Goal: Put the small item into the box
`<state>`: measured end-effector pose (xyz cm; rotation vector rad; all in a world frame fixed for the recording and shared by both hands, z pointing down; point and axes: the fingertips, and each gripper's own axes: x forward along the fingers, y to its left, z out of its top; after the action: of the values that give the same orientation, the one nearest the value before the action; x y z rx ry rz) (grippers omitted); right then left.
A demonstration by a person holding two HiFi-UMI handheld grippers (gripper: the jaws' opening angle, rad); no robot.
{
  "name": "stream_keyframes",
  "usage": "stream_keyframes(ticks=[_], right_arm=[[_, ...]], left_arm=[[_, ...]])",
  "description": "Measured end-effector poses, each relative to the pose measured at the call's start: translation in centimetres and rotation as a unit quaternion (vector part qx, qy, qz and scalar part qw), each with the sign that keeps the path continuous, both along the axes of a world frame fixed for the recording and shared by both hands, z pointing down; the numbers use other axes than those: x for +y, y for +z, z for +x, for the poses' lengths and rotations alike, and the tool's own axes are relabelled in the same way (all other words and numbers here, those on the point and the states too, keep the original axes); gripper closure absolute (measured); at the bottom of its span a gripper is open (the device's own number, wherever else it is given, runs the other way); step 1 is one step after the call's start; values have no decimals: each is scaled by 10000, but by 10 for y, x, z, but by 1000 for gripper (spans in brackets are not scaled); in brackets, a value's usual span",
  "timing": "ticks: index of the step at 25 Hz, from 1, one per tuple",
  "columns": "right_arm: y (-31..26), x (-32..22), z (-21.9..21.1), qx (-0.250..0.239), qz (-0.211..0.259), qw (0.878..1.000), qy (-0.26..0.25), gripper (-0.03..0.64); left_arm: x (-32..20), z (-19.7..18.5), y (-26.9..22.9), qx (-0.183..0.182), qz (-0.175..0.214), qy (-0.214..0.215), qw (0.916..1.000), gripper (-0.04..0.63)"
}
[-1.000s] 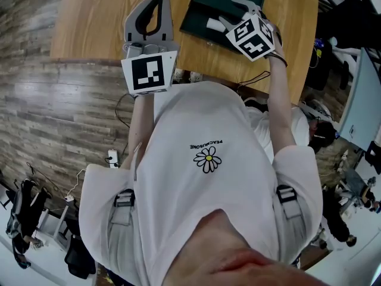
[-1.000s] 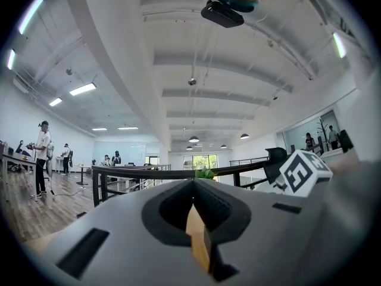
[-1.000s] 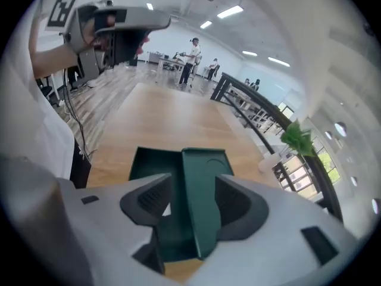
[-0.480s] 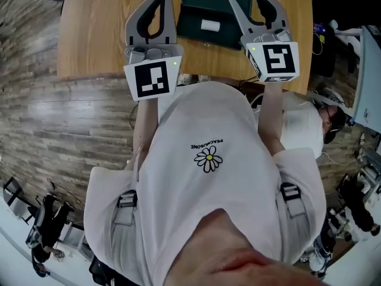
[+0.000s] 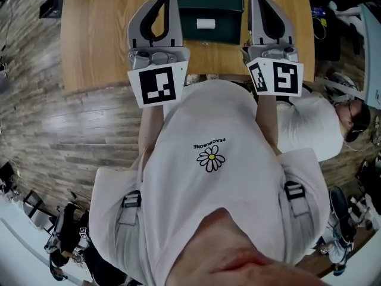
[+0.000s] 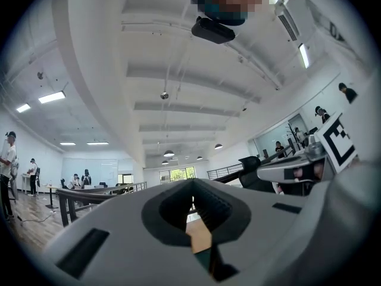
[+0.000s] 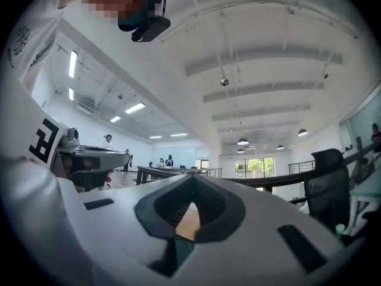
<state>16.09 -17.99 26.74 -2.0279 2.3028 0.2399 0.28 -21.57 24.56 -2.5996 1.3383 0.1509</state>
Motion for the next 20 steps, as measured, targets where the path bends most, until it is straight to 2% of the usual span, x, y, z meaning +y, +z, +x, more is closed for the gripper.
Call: stream_keyframes(ticks=[2, 6, 20], right_arm=[[4, 3, 4, -51, -25, 9999, 117, 611], [12, 7, 7, 144, -150, 9994, 259, 612], [11, 14, 15, 244, -186, 9988, 390, 612]], left_arm=[[1, 5, -1, 3, 11, 69, 10000, 578], [3, 15, 0, -22, 10, 185, 9998, 578], [5, 28, -1, -38, 38, 334, 9994, 578]])
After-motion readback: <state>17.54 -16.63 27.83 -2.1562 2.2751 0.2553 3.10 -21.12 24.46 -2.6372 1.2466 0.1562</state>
